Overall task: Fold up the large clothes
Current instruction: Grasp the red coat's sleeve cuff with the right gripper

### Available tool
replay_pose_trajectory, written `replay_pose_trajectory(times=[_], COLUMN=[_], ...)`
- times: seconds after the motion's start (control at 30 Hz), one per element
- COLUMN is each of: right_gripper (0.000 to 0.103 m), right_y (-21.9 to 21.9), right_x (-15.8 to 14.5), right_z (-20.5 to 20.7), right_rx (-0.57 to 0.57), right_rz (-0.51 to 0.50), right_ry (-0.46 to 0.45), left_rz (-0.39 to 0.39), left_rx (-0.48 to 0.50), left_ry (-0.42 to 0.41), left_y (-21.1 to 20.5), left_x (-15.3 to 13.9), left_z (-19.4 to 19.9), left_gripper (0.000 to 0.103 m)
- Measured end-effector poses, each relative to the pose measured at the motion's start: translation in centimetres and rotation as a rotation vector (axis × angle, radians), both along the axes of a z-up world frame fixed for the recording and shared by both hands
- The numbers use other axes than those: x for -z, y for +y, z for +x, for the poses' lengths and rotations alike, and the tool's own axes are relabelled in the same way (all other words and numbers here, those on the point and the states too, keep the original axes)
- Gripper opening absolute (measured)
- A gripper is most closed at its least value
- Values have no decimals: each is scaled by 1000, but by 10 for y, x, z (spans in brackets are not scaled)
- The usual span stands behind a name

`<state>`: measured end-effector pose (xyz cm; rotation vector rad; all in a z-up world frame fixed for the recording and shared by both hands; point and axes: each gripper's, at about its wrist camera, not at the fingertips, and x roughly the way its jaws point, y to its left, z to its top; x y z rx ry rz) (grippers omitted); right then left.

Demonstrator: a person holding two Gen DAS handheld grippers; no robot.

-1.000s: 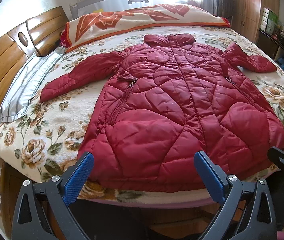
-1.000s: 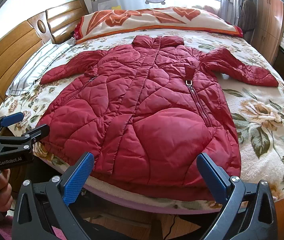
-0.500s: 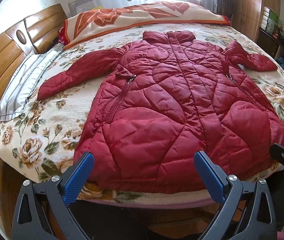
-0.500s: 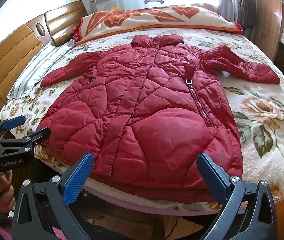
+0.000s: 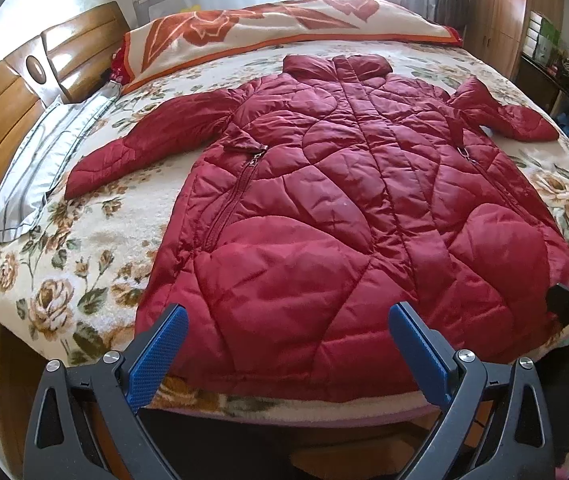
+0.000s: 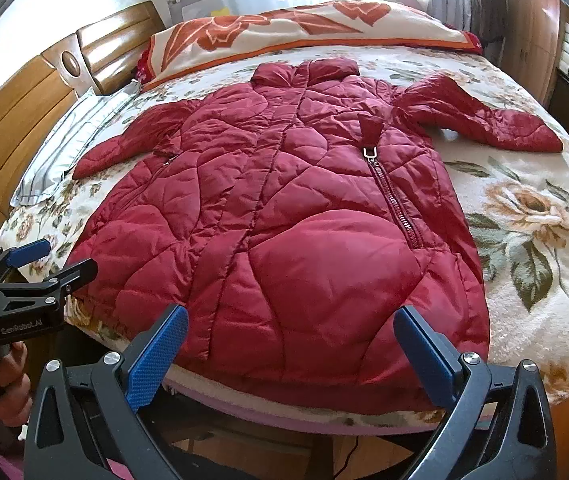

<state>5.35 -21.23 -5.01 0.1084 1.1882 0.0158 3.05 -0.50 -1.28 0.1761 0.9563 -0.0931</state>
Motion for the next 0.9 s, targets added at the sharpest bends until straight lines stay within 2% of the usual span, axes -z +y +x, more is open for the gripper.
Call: replay_pose_trajectory(times=[0.17, 0.3, 0.43, 0.47, 0.53, 0.9], right_gripper=[103, 103, 103, 103, 103, 103], right_y=[-18, -43, -72, -80, -97, -217], right_x=[5, 9, 11, 12, 14, 30], right_z=[8, 18, 29, 32, 39, 97], right_rx=[36, 91, 154, 168, 193, 394], right_rz=[35, 33, 48, 59, 70, 82], right_ry=[10, 11, 0, -3, -14, -56], left_rz=[18, -24, -35, -73, -82, -39], left_rx=[-17, -35, -53, -56, -60, -88], left_ry=[5, 2, 19, 55, 67, 79], left_y=[1, 4, 5, 4, 3, -4], left_x=[5, 6, 11, 14, 16, 22], left_z=[17, 34, 53, 59, 69, 116], left_gripper=[102, 102, 102, 102, 102, 102])
